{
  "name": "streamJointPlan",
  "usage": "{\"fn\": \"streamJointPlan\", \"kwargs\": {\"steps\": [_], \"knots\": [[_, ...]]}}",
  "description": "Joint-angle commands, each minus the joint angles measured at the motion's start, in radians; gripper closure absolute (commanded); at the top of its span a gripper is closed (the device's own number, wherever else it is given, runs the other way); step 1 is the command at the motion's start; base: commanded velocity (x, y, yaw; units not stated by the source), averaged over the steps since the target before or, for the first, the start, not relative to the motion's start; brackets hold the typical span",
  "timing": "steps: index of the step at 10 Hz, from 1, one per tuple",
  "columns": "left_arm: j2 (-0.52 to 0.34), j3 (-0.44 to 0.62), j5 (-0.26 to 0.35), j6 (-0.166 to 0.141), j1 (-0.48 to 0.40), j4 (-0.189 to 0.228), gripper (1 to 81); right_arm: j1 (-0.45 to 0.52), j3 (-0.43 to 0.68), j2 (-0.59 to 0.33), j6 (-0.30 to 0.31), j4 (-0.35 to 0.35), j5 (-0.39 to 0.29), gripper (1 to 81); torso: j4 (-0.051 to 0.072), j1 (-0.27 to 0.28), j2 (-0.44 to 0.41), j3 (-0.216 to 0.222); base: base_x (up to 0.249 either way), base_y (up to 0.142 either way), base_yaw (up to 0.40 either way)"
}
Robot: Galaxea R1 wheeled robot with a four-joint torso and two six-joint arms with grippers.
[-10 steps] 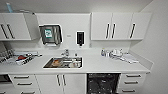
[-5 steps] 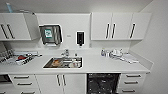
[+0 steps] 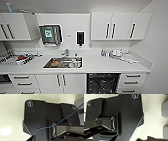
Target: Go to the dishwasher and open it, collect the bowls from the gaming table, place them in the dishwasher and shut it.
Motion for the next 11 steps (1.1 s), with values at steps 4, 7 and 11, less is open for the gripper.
{"fn": "streamJointPlan", "kwargs": {"steps": [4, 7, 11], "knots": [[0.003, -0.003, 0.053, 0.046, -0.035, 0.01, 1.0, 0.075, 0.025, -0.027, -0.077, 0.1, -0.027, 1.0, 0.0, 0.0, 0.0, 0.0, 0.0, 0.0, 0.0], [0.007, -0.003, 0.047, 0.048, -0.042, 0.01, 1.0, 0.085, 0.025, -0.014, -0.075, 0.102, -0.03, 1.0, 0.0, 0.0, 0.0, 0.0, 0.0, 0.0, 0.0], [0.004, -0.003, 0.048, 0.048, -0.045, 0.01, 1.0, 0.081, 0.023, -0.003, -0.075, 0.103, -0.031, 1.0, 0.0, 0.0, 0.0, 0.0, 0.0, 0.0, 0.0]]}}
